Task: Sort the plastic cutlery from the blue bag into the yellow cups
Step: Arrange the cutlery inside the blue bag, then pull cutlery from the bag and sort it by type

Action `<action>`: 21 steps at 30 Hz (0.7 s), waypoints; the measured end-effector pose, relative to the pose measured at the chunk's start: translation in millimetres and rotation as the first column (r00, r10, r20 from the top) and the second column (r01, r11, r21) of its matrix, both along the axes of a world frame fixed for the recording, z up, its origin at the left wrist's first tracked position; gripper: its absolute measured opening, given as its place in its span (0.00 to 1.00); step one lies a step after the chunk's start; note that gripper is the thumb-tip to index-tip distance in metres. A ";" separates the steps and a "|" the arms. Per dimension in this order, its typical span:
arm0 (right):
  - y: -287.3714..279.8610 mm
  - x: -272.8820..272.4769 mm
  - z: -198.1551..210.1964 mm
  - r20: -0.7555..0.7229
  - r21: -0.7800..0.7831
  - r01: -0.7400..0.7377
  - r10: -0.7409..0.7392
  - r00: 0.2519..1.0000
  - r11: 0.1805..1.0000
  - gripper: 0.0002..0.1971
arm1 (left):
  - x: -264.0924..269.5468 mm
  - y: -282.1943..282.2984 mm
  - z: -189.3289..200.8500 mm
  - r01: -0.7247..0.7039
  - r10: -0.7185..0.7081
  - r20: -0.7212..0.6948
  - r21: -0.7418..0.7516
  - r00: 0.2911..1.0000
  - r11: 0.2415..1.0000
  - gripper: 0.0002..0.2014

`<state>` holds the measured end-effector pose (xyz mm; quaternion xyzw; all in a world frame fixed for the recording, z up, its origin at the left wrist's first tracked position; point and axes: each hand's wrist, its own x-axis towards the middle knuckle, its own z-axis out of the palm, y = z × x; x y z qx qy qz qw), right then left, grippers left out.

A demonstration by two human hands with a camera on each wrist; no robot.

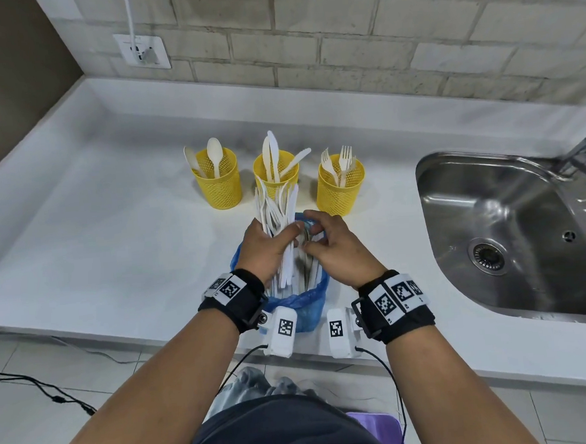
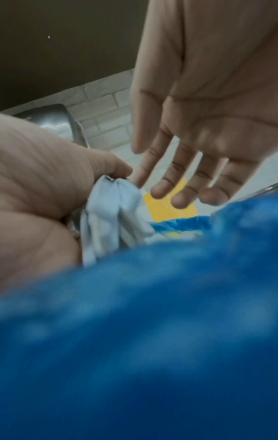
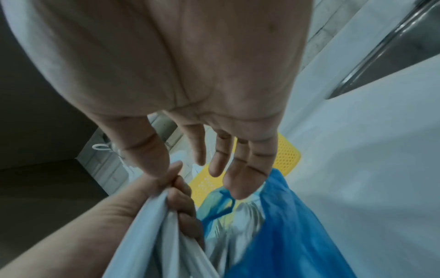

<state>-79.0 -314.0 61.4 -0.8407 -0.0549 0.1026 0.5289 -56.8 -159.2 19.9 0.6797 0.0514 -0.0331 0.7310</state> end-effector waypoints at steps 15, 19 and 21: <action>21.9 -3.0 -14.7 -0.332 0.398 0.063 0.080 0.940 0.915 0.24 | 10.1 -9.8 58.2 0.175 -0.145 0.144 -0.226 0.979 0.958 0.11; 20.9 1.6 -12.3 -0.412 0.385 0.029 0.143 0.900 0.923 0.18 | 9.9 -10.4 62.1 0.198 -0.167 0.164 -0.191 0.972 0.962 0.09; 21.2 2.5 -11.8 -0.433 0.400 0.034 0.156 0.888 0.916 0.11 | 10.5 -10.7 63.3 0.200 -0.168 0.164 -0.199 0.972 0.959 0.08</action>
